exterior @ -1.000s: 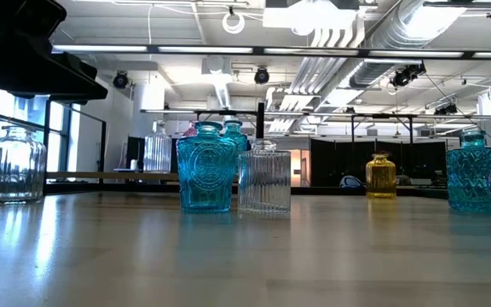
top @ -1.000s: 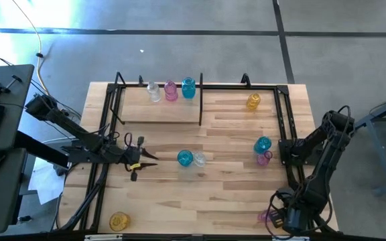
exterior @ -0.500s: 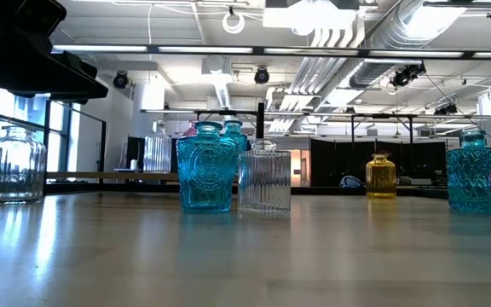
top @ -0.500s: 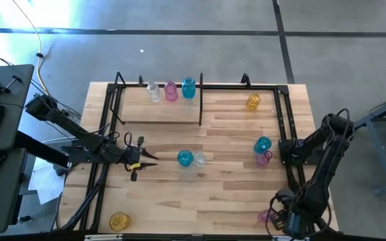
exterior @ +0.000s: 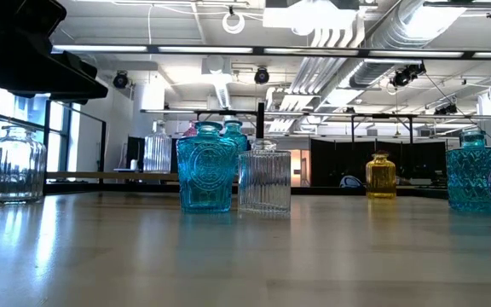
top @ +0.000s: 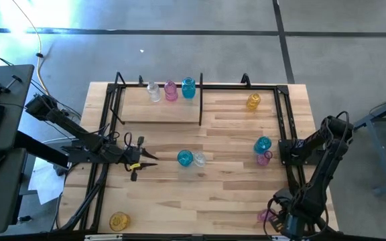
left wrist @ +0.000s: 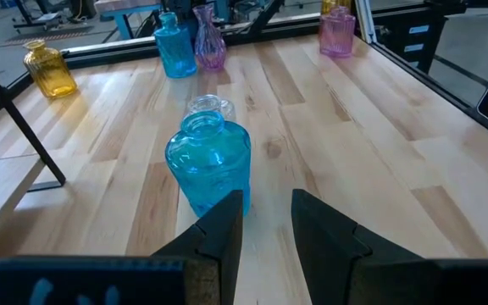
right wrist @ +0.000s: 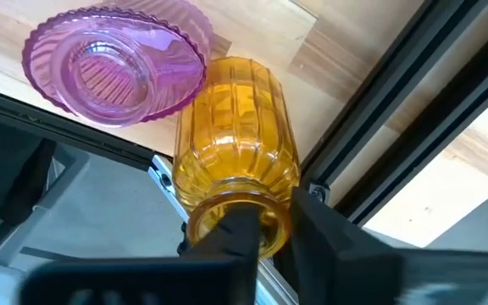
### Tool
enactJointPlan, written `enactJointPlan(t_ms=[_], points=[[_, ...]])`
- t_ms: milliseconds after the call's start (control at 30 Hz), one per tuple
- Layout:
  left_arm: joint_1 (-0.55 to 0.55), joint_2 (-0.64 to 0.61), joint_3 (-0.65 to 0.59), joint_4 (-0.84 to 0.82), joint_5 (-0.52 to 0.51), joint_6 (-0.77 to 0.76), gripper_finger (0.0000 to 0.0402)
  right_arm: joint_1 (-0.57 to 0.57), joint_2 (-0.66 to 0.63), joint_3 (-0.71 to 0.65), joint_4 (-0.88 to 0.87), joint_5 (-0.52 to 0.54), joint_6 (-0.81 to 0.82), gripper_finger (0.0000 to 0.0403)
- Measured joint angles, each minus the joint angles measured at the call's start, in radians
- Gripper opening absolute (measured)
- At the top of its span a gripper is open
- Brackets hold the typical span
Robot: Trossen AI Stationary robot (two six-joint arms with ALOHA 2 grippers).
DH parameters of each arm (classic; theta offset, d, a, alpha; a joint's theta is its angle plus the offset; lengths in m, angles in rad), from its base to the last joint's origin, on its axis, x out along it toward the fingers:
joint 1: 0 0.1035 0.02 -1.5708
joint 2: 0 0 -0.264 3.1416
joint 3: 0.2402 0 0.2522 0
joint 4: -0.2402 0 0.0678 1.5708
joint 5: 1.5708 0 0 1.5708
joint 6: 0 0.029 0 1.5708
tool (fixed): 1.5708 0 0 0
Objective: Sort vases onto shelf
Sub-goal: Put the bottom right yellow flower vase on the shelf
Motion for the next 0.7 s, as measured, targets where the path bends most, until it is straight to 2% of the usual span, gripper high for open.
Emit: enactJointPlan(t_ms=[100, 233, 333, 533, 700], points=[[0.000, 0.000, 0.000, 0.000, 0.000, 0.000, 0.0092, 0.000, -0.001, 0.001, 0.001, 0.006, -0.003, 0.0009], [0.000, 0.000, 0.000, 0.000, 0.001, 0.000, 0.0092, 0.000, -0.004, 0.000, 0.000, 0.005, 0.004, 0.0020], [0.000, 0.000, 0.000, 0.000, 0.012, -0.001, 0.0092, 0.000, -0.016, 0.001, -0.018, 0.008, 0.006, 0.0009], [0.000, 0.000, 0.000, 0.002, 0.013, 0.000, 0.0092, 0.000, -0.036, 0.057, -0.205, 0.020, -0.009, 0.0004], [0.000, 0.000, 0.000, 0.002, 0.013, -0.008, 0.0092, -0.009, -0.055, 0.110, -0.330, 0.105, -0.031, 0.0002]])
